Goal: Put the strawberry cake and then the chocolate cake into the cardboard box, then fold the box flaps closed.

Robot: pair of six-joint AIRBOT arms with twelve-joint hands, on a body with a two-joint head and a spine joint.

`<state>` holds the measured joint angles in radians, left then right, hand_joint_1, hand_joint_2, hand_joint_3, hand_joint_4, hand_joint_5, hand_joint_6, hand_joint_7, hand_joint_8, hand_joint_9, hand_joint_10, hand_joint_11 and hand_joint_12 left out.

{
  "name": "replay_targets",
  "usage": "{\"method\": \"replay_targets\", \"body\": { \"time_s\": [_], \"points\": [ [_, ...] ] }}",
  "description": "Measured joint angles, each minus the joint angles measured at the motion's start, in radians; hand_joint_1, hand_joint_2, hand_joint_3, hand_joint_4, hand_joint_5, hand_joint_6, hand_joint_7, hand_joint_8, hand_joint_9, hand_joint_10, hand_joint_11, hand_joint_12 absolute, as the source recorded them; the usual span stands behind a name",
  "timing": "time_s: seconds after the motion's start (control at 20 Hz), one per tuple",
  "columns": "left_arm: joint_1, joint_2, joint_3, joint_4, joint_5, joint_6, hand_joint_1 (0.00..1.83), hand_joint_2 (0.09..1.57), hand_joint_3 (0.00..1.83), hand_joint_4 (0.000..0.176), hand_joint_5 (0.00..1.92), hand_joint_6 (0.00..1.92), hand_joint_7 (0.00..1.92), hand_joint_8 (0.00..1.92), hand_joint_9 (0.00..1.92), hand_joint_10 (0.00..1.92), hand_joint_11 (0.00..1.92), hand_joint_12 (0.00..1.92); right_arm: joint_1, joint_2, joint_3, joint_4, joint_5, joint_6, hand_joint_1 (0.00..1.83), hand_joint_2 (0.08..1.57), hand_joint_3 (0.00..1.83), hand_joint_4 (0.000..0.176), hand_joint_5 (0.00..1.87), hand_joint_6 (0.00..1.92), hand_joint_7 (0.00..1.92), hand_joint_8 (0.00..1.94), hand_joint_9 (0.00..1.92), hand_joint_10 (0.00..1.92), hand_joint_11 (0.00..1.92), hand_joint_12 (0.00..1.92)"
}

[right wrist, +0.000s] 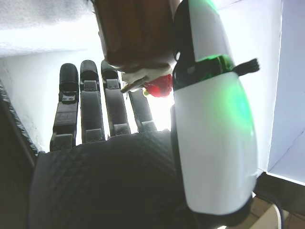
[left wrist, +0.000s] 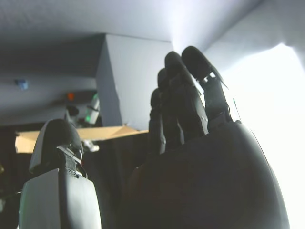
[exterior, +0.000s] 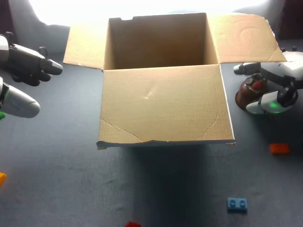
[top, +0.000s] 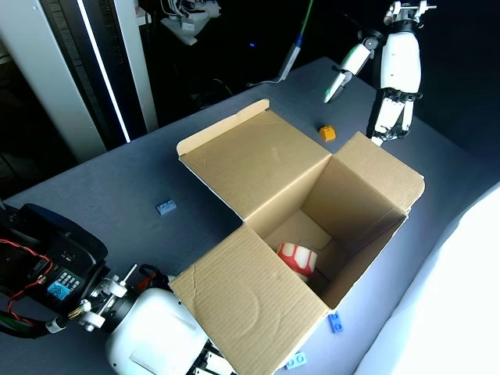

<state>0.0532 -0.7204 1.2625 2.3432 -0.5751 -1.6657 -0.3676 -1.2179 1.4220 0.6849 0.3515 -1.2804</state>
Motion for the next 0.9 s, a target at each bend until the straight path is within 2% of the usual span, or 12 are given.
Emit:
{"method": "replay_targets", "body": {
  "time_s": [0.05,0.1,0.15,0.25,0.3,0.35,0.5,0.55,0.65,0.9],
  "points": [
    [0.001,0.0,0.001,-0.008,0.0,0.0,0.58,1.06,0.0,0.029,0.23,0.0,0.34,0.0,0.46,0.01,0.0,1.28,0.0,0.0,0.0,0.0,0.001,0.0,1.12,1.1,0.0,0.0,0.69,0.15,0.72,0.25,0.57,0.7,0.23,1.37],
    [0.002,0.0,0.001,-0.015,0.0,0.0,0.58,1.07,0.0,0.028,0.23,0.0,0.34,0.0,0.46,0.01,0.0,1.28,0.0,0.0,0.0,0.0,0.003,0.0,1.15,1.2,0.0,0.0,0.73,1.07,0.79,1.09,0.6,0.92,0.29,1.49],
    [0.002,0.0,0.001,-0.02,0.0,0.0,0.58,1.07,0.0,0.029,0.23,0.0,0.35,0.0,0.47,0.01,0.0,1.27,0.0,0.0,0.0,0.0,0.003,0.0,1.17,1.22,0.0,0.0,0.74,1.19,0.82,1.32,0.62,1.09,0.33,1.57],
    [0.002,0.0,-0.001,-0.021,0.0,0.0,0.57,1.08,0.0,0.029,0.22,0.0,0.34,0.0,0.47,0.01,0.0,1.26,0.0,0.0,0.0,0.0,0.002,0.0,1.18,1.2,0.0,0.0,0.77,1.21,0.86,1.31,0.66,1.23,0.37,1.68],
    [0.002,0.0,-0.004,-0.021,0.001,-0.002,0.56,1.07,0.0,0.028,0.22,0.0,0.34,0.0,0.46,0.0,0.0,1.26,0.0,0.0,0.0,0.0,0.002,0.0,1.18,1.2,0.0,0.0,0.78,1.24,0.86,1.28,0.67,1.24,0.39,1.69],
    [0.002,0.0,-0.007,-0.021,0.001,-0.006,0.56,1.08,0.0,0.03,0.21,0.0,0.34,0.0,0.45,0.0,0.0,1.26,0.0,0.0,0.0,0.0,0.002,0.0,1.17,1.21,0.0,0.009,0.77,1.26,0.85,1.27,0.68,1.22,0.39,1.7],
    [0.013,0.0,-0.015,-0.02,-0.007,-0.02,0.55,1.08,0.0,0.027,0.2,0.0,0.32,0.0,0.45,0.0,0.0,1.26,0.0,0.014,-0.006,0.0,0.0,0.0,1.17,1.21,0.0,0.014,0.77,1.26,0.83,1.3,0.66,1.23,0.37,1.72],
    [0.014,0.0,-0.015,-0.003,-0.01,-0.05,0.54,1.08,0.0,0.029,0.2,0.0,0.32,0.0,0.44,0.0,0.0,1.26,0.0,0.029,-0.017,0.0,-0.001,0.0,1.18,1.2,0.0,0.004,0.79,1.22,0.85,1.28,0.68,1.2,0.39,1.69],
    [0.014,0.002,-0.015,0.014,-0.01,-0.093,0.54,1.08,0.0,0.032,0.2,0.0,0.32,0.0,0.44,0.0,0.0,1.26,0.0,0.069,-0.044,0.0,0.0,0.0,1.17,1.21,0.0,0.0,0.77,1.22,0.83,1.33,0.66,1.2,0.36,1.71],
    [0.025,0.002,-0.026,-0.028,-0.007,-0.121,0.54,1.09,0.0,0.03,0.21,0.0,0.32,0.0,0.45,0.0,0.0,1.25,0.023,0.173,-0.093,0.0,-0.004,0.0,1.16,1.22,0.0,0.005,0.75,1.28,0.82,1.32,0.66,1.14,0.38,1.66]
  ]
}}
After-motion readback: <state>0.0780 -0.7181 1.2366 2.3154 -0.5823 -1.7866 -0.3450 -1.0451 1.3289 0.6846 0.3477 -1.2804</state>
